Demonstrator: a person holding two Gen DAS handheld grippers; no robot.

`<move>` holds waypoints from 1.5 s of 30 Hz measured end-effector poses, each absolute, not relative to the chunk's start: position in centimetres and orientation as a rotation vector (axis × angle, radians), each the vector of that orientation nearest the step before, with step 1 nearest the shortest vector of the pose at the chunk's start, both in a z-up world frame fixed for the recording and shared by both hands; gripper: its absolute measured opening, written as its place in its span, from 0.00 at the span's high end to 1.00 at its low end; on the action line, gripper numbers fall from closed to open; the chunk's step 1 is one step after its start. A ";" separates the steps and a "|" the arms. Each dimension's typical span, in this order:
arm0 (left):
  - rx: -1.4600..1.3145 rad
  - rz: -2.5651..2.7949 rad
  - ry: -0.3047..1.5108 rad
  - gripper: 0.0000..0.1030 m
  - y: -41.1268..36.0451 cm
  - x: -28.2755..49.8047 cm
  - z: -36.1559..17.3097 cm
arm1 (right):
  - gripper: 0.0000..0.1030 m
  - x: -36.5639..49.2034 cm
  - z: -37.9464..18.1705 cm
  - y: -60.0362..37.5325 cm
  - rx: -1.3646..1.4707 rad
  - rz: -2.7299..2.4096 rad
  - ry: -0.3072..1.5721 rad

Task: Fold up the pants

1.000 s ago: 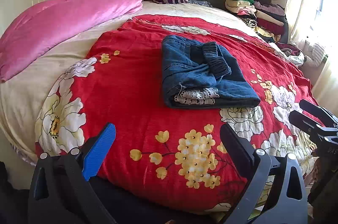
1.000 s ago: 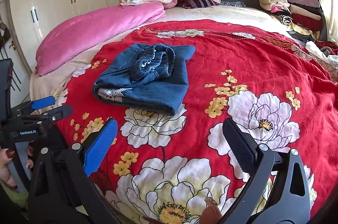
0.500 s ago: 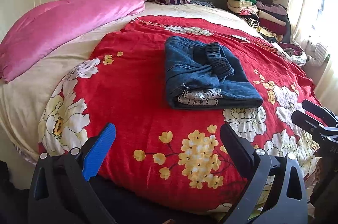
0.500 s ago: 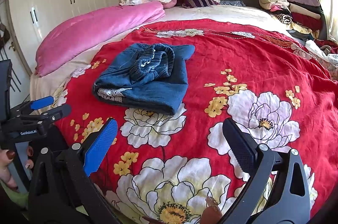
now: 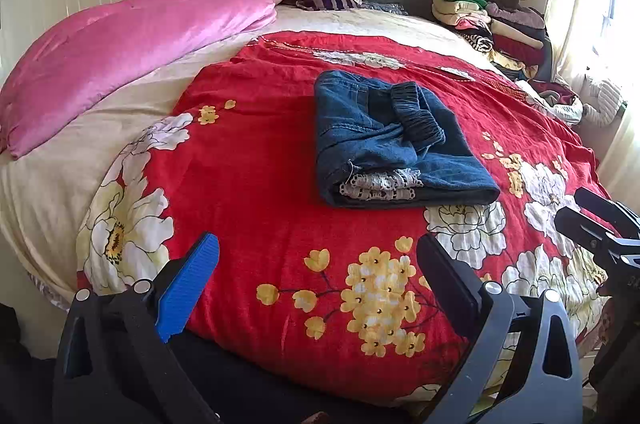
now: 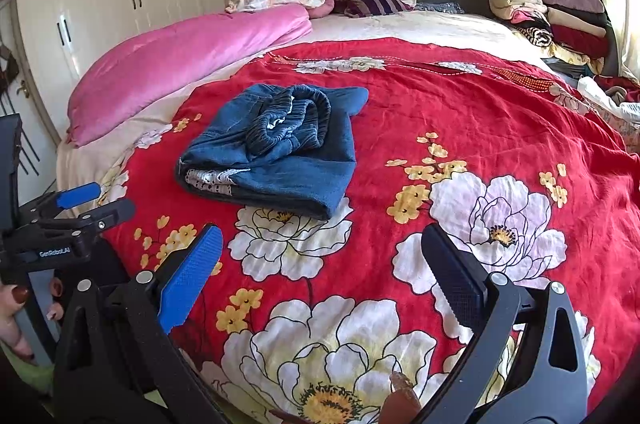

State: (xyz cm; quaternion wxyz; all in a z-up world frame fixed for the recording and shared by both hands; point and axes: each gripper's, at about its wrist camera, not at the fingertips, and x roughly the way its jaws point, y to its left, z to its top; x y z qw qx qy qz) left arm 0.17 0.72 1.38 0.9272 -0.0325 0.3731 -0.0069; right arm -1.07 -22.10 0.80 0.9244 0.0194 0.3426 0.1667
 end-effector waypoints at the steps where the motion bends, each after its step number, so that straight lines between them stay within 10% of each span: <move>1: -0.065 -0.012 0.764 0.04 0.7 0.2 1.4 | 0.09 -1.0 0.8 -22.1 0.041 0.341 0.703; 45: -0.051 0.016 0.767 0.04 1.0 0.1 1.5 | 0.09 -0.9 0.8 -23.3 0.036 0.295 0.702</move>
